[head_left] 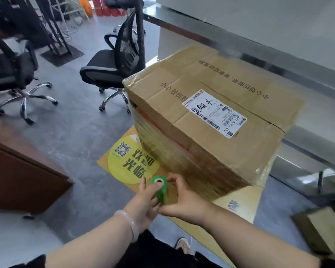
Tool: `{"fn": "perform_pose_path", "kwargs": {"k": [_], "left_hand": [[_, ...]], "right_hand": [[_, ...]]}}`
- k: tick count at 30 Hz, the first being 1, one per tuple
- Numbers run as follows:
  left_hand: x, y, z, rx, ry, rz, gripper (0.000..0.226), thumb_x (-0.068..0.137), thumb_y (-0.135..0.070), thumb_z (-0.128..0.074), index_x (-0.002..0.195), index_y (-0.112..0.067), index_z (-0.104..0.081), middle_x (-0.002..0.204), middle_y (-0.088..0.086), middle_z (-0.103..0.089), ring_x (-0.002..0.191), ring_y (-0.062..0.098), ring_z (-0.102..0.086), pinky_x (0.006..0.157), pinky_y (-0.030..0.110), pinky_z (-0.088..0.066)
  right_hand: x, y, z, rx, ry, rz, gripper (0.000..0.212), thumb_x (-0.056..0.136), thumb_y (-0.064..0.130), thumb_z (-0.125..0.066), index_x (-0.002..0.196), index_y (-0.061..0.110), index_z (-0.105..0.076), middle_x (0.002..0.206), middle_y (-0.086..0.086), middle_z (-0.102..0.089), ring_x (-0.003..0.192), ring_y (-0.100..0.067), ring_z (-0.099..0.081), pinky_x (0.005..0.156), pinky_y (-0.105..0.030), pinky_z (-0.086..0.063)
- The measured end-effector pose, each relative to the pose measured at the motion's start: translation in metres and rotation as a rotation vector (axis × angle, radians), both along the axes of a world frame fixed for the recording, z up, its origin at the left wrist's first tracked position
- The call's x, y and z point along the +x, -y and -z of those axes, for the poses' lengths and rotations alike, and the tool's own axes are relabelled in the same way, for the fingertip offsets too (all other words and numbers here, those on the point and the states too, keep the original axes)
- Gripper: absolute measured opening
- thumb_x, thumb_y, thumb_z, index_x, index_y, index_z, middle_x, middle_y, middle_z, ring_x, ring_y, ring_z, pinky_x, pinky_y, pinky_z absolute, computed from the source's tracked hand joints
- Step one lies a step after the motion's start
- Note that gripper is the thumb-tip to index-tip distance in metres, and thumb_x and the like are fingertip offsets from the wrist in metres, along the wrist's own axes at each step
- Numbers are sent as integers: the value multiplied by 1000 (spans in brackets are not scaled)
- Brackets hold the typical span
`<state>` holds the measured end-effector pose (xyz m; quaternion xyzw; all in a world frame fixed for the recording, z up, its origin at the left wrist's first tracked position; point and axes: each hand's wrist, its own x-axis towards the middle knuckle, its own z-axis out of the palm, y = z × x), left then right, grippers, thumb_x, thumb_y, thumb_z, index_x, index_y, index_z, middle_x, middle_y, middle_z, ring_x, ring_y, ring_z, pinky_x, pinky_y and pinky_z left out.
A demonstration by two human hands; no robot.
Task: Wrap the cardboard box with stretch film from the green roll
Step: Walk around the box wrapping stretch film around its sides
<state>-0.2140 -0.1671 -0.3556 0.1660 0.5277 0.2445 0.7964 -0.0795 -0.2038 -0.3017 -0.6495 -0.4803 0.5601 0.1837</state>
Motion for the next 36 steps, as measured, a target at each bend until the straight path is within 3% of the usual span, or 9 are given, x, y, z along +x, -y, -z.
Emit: {"fn": "perform_pose_path", "kwargs": {"k": [4,7,9,14,17,21,25,30,36], "left_hand": [[1,8,-4,-35,33,-26,95,83,-21,-74,154,-50,-18,142,20,-54,115,33,-61,93,41,-52],[5,16,-1,-33,65,22,101,76,-23,-78,154,-48,-20,140,18,-56,112,32,-63,86,40,-54],[8,24,3,-37,59,36,89,89,-19,-69,155,-46,-17,129,15,-60,110,31,-62,91,41,-52],[14,39,4,-25,51,93,101,79,-19,-74,155,-47,-14,138,13,-55,110,30,-61,92,41,-52],[19,47,3,-24,33,85,95,88,-19,-69,156,-48,-9,141,14,-53,113,31,-60,96,42,-50],[33,62,8,37,48,85,128,57,-27,-80,155,-50,-1,143,13,-54,126,30,-57,116,45,-37],[61,88,23,16,79,-55,135,46,-28,-82,156,-48,-7,151,16,-47,131,32,-53,112,46,-43],[114,124,20,-7,62,-300,119,60,-23,-77,157,-40,-12,146,18,-50,106,29,-63,69,36,-59],[153,142,12,1,96,-463,119,58,-27,-83,159,-33,-20,147,20,-50,122,32,-57,93,43,-51]], "right_hand": [[4,14,5,29,-54,52,73,77,19,-75,131,29,-27,126,5,-48,104,4,-50,80,-3,-41],[8,20,9,90,59,4,83,72,35,-77,138,43,-28,127,12,-46,115,0,-48,96,-16,-39],[11,26,13,136,139,-9,70,71,35,-75,131,42,-39,128,13,-43,119,-2,-46,96,-17,-37],[14,44,26,39,67,66,60,58,41,-73,105,41,-36,117,13,-56,105,0,-56,98,-28,-46],[27,52,20,52,61,11,72,60,44,-71,121,45,-33,117,14,-55,106,4,-54,97,-22,-44],[51,60,18,110,137,-215,79,74,34,-70,141,37,-29,130,8,-38,122,-5,-40,100,-20,-35],[75,70,28,-1,5,-195,68,73,28,-72,127,26,-31,124,8,-44,106,1,-49,84,-10,-42],[126,77,30,-15,-47,-322,77,74,30,-74,135,32,-28,134,14,-47,121,3,-46,92,-8,-37],[158,75,25,89,40,-449,72,70,35,-74,133,40,-40,135,4,-38,121,-9,-42,95,-26,-46]]}}
